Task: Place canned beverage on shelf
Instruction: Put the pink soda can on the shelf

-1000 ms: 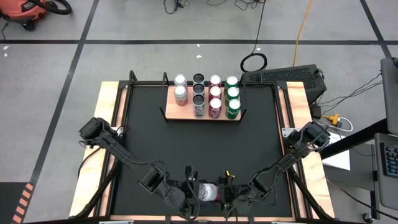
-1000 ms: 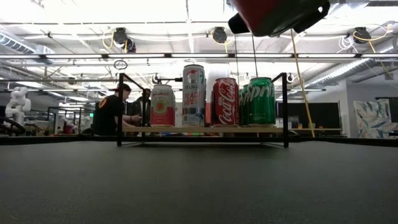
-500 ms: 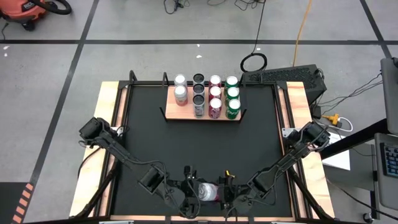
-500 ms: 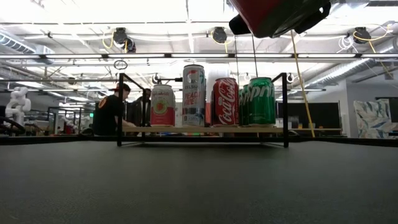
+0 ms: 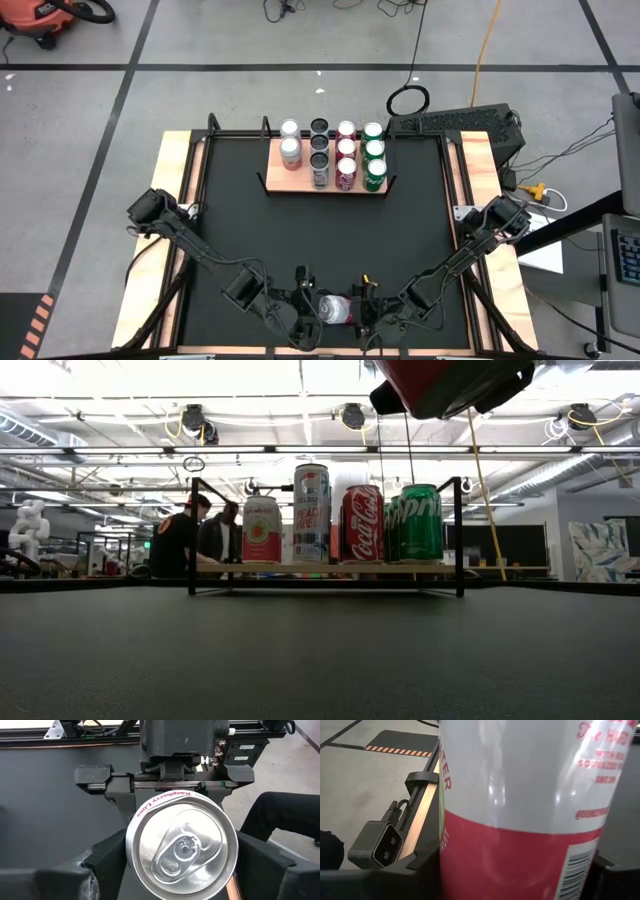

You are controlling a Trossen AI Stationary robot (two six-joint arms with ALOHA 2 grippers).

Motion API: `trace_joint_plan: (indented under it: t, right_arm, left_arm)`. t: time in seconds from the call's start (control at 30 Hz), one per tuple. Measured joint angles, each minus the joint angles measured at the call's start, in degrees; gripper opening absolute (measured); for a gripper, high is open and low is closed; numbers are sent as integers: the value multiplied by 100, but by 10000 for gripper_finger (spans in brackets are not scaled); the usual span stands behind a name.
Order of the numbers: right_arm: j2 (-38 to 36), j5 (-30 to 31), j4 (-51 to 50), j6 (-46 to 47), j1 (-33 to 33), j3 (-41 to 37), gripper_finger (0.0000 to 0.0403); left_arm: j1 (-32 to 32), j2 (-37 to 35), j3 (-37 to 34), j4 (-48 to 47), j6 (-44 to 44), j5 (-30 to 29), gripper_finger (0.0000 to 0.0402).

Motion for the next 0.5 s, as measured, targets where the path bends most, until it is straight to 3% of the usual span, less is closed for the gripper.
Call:
trace_joint_plan:
  t: [0.23, 0.5]
  right_arm:
    - [-1, -20, 4, 22, 0, 0, 280]
    - [1, 34, -3, 66, 0, 0, 321]
  left_arm:
    - [4, 0, 0, 1, -150, 2, 295]
    - [9, 0, 0, -1, -232, 98, 293]
